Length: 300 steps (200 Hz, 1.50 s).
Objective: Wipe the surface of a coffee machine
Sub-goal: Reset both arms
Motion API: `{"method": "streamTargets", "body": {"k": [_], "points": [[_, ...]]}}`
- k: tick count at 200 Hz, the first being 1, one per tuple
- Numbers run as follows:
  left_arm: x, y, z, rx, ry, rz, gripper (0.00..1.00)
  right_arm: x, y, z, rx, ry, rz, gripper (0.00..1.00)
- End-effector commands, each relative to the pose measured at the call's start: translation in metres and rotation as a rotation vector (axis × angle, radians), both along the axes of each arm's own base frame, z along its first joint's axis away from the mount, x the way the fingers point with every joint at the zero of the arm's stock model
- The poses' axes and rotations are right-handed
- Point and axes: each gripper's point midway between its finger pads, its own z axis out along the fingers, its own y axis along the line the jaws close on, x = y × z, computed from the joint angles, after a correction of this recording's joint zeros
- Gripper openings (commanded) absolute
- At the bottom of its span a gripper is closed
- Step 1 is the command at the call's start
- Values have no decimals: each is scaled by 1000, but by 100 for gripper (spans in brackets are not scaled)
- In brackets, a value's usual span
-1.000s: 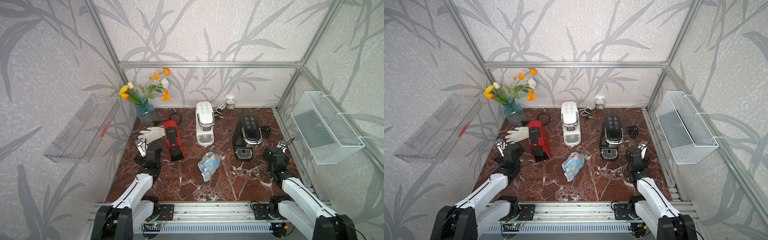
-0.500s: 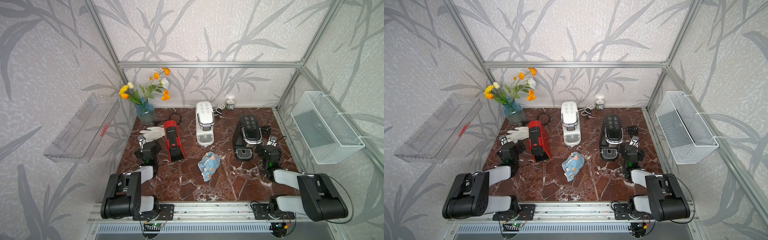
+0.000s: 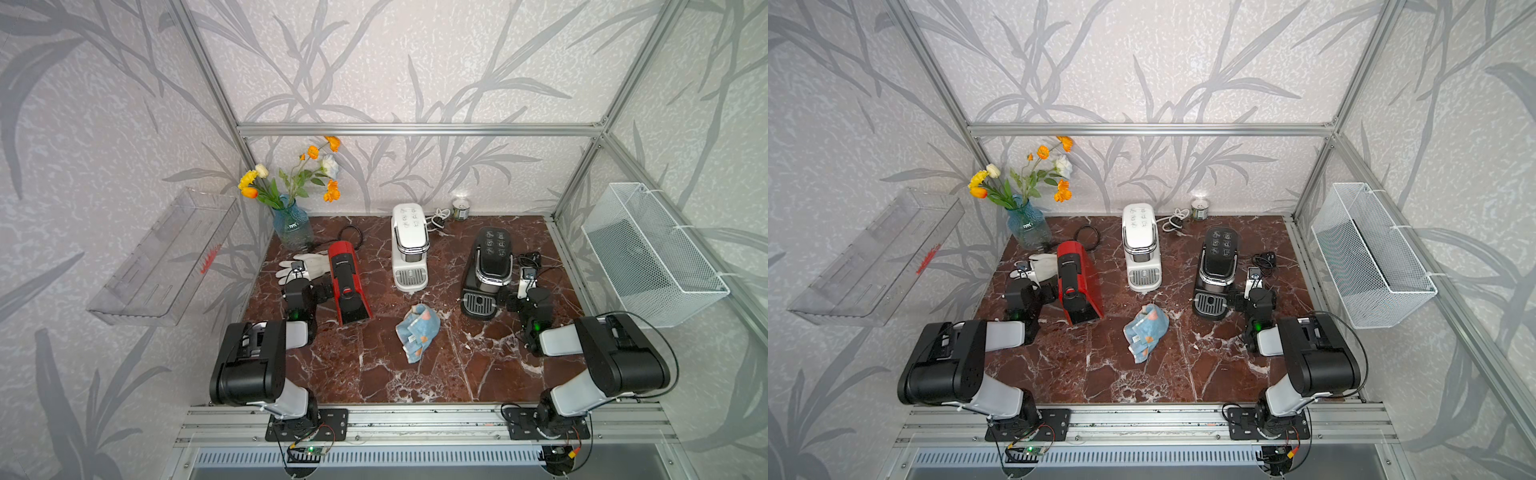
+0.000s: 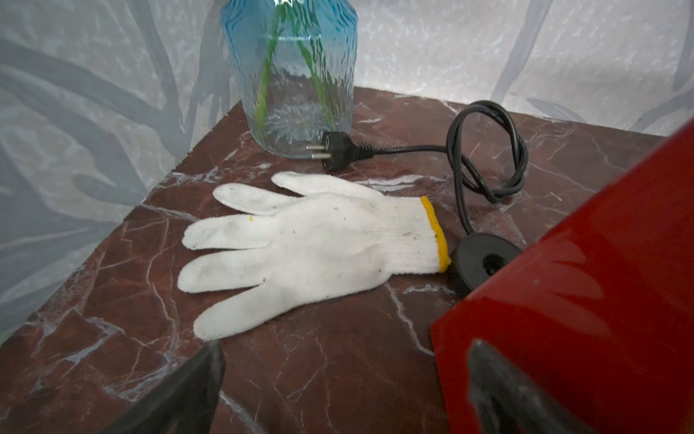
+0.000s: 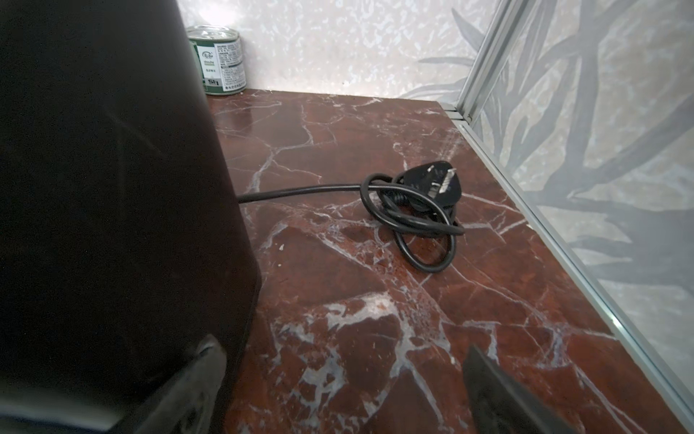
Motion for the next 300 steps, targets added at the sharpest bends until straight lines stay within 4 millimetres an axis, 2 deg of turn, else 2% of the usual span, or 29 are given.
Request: {"method": "streamTargets", "body": {"k": [1,40,74,142,300], "points": [[6,-13,12,11,-49,-75,100,12,18,17,11,-42,86,99],[6,-13,12,11,-47,-75,100,15,21,17,1,-46,100,99],[6,-14,12,13,-47,-75,100,18,39,15,-14,-24,196,99],[6,-14,12,13,-47,-75,100,14,48,17,-29,-45,239,99],[6,-14,12,14,-46,-76,100,14,50,17,-26,-44,254,99]]}}
